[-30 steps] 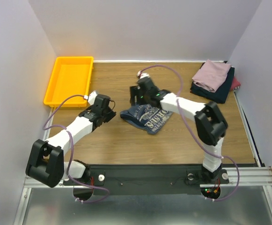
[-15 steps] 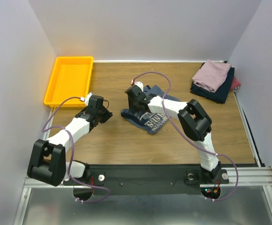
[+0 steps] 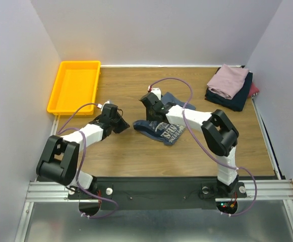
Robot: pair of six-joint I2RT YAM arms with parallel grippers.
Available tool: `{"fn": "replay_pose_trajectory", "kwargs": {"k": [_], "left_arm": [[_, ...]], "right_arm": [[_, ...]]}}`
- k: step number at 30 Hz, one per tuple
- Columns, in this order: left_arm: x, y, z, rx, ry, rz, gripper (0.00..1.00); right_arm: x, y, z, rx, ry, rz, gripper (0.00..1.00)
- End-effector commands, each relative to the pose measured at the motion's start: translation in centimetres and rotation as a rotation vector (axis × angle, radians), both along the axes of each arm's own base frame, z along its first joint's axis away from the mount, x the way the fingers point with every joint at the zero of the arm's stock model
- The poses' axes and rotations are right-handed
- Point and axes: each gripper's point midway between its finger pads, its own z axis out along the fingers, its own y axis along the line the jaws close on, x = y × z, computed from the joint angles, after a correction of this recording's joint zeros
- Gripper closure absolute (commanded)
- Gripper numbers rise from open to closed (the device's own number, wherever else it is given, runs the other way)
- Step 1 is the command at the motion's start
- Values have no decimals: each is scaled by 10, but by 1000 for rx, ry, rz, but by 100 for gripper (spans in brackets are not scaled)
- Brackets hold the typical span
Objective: Fold and stack the tank tops
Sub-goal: Fold the tank top
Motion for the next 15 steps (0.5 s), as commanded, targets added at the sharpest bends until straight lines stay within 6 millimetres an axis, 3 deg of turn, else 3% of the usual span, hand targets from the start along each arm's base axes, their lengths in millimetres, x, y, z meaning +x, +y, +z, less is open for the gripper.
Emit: {"fn": "replay_pose_trajectory", "kwargs": {"k": [1, 15], "left_arm": [[16, -32, 21, -37, -83, -88, 86], [23, -62, 24, -68, -102, -166, 93]], "right_arm": [[5, -9, 67, 82, -130, -44, 96], [-25, -47, 129, 157, -225, -65, 96]]}}
